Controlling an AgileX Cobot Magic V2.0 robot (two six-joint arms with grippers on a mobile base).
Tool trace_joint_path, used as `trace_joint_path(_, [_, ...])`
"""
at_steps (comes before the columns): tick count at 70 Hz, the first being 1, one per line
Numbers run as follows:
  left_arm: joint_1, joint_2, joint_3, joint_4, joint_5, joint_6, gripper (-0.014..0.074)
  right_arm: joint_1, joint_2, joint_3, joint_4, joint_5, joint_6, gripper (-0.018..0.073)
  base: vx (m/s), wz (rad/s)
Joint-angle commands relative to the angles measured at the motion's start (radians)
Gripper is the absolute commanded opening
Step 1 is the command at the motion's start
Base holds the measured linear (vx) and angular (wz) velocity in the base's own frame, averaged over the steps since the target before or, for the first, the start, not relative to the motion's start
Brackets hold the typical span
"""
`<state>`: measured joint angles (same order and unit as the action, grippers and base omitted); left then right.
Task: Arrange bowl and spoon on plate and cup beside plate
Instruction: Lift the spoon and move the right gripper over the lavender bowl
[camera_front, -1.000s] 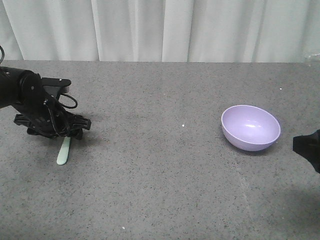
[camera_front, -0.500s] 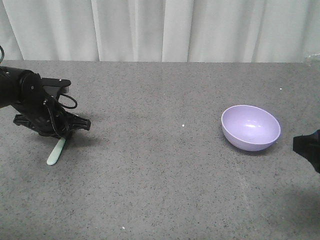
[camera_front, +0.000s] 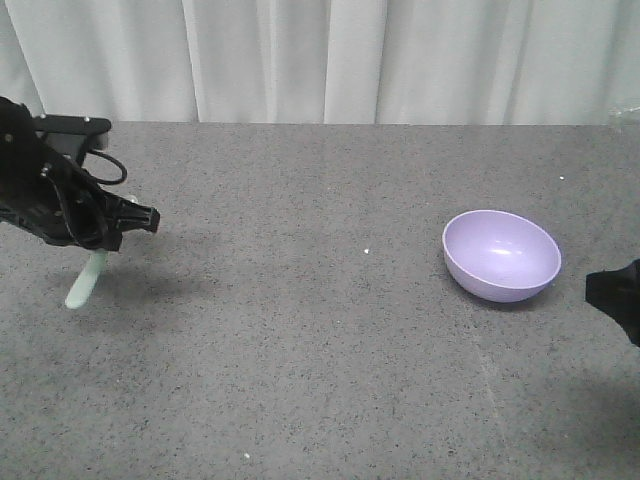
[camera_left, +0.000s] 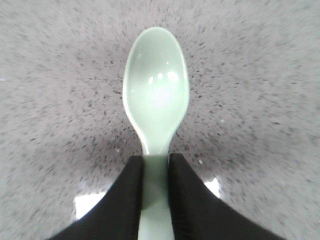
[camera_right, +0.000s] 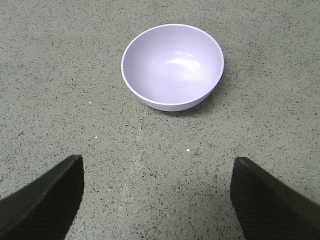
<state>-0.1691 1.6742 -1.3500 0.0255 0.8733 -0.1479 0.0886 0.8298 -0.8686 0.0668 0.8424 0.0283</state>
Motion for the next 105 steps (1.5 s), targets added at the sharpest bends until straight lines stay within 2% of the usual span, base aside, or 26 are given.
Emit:
trace_joint_path(1, [-0.006, -0.133, -0.026, 0.0, 0.024, -0.013, -0.0008, -0.006, 0.0, -0.034, 0.0, -0.056, -0.001, 0.0572, 0.0, 0.0])
trace_joint_path(22, [-0.006, -0.375, -0.026, 0.0, 0.186, -0.011, -0.0008, -0.006, 0.0, -0.034, 0.0, -0.056, -0.001, 0.0572, 0.0, 0.0])
trace_joint_path(47, [-0.006, -0.601, -0.026, 0.0, 0.246, -0.011, -0.0008, -0.006, 0.0, -0.034, 0.0, -0.056, -0.001, 0.0572, 0.0, 0.0])
trace_joint_path(77, [-0.006, -0.642, -0.026, -0.001, 0.248, -0.011, -0.0008, -0.006, 0.028, -0.037, 0.0, -0.086, 0.011, 0.0572, 0.0, 0.0])
trace_joint_path(91, [-0.006, -0.642, -0.026, -0.001, 0.249, -0.011, -0.0008, -0.006, 0.185, -0.122, -0.036, -0.08, 0.023, 0.0572, 0.0, 0.0])
trace_joint_path(105, [-0.006, -0.642, -0.026, -0.001, 0.249, -0.011, -0.0008, -0.006, 0.395, -0.253, -0.134, -0.074, 0.08, 0.0572, 0.0, 0.0])
